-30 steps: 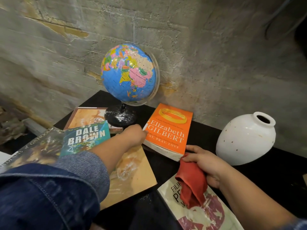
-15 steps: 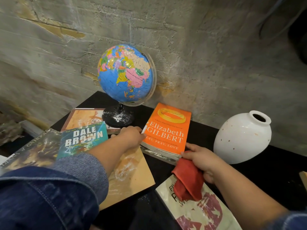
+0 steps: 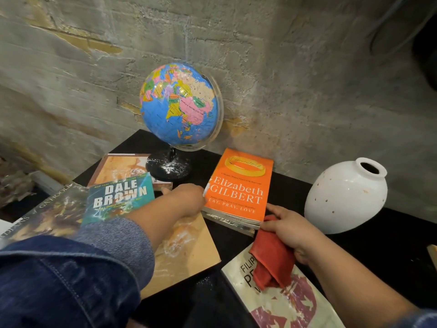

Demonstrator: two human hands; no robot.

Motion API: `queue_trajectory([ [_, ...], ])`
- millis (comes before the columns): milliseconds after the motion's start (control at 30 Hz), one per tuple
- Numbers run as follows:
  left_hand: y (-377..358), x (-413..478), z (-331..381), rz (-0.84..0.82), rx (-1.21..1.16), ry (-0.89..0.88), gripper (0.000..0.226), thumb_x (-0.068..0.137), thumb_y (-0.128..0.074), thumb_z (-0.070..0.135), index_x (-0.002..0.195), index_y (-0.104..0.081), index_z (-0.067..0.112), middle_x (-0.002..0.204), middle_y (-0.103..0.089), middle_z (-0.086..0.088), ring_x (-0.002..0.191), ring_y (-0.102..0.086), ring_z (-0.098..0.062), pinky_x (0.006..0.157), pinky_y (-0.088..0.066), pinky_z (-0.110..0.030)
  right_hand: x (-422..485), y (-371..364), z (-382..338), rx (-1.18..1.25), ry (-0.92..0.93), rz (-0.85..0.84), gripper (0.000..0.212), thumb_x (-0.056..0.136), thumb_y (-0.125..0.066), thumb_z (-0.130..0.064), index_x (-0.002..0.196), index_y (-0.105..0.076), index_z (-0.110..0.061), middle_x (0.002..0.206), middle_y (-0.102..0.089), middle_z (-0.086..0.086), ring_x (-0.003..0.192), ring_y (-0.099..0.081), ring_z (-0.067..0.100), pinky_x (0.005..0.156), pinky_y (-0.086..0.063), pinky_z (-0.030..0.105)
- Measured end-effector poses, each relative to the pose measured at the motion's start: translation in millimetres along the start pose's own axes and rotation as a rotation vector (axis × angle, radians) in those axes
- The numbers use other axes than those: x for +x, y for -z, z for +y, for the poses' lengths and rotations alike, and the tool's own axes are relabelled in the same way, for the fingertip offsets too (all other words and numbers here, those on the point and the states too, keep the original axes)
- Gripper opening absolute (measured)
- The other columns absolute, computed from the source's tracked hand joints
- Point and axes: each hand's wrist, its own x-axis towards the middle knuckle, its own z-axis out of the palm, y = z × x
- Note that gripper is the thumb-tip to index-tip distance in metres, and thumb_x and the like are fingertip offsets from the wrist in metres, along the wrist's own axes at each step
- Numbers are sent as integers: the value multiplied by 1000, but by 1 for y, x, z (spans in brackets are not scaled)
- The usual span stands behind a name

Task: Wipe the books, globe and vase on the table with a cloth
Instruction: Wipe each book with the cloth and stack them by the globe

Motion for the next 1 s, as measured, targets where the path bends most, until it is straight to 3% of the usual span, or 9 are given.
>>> queue_trajectory([
  [100,3,1,1,13,40,4,34,97,-46,24,129,-52,17,117,-59,-5,107,-56,-24,99,-44,-45,0,1,3,-51,-4,-11,64,85,-67,-9,141,-46,-33,118,-62,2,101,-62,20,78,-49,27],
  [233,4,6,1,14,30,33,31,92,-50,21,122,-58,17,109,-61,-3,102,-57,-24,97,-46,-44,-2,2,4,-57,0,-15,62,87,-65,-7,141,-46,-30,114,-62,1,98,-60,17,72,-46,23],
  [333,7,6,2,11,69,5,27,91,-51,22,112,-64,13,101,-62,-5,93,-59,-21,80,-49,-31,-3,3,8,-94,4,-13,60,86,-65,-8,139,-48,-30,111,-63,-1,97,-61,17,76,-47,24],
  [467,7,9,2,-31,138,-14,24,91,-51,28,103,-64,14,92,-58,-3,96,-58,-25,94,-47,-44,-5,6,8,-164,25,-18,50,87,-64,-8,129,-57,-33,106,-64,-5,95,-60,14,72,-46,20],
  [600,7,9,6,-37,200,-36,24,93,-49,22,108,-63,10,95,-58,-4,86,-56,-19,73,-46,-28,-2,4,9,-168,32,-9,47,88,-63,-7,127,-58,-32,103,-63,-8,91,-59,9,66,-42,17],
  [800,8,11,5,-60,214,34,16,89,-51,26,77,-53,16,103,-59,-10,107,-55,-36,103,-36,-55,0,2,6,-204,26,7,45,87,-64,-8,126,-60,-29,103,-63,-6,91,-58,10,69,-44,17],
  [867,8,7,5,-36,217,12,21,90,-52,25,71,-50,16,89,-57,-7,103,-57,-31,100,-41,-49,0,1,5,-220,22,14,45,87,-64,-7,127,-60,-26,104,-63,-4,92,-59,11,70,-45,18],
  [933,7,5,6,-13,219,-33,19,92,-51,24,76,-54,14,79,-52,-4,89,-57,-24,89,-48,-37,1,0,4,-224,26,22,47,87,-63,-7,130,-58,-24,102,-59,-6,92,-57,10,69,-43,17],
  [1000,7,0,7,-30,240,-11,18,93,-49,27,88,-58,13,92,-57,-5,94,-55,-25,101,-39,-50,0,1,4,-226,27,20,48,88,-63,-8,132,-56,-26,98,-58,-9,90,-56,8,67,-42,17],
])
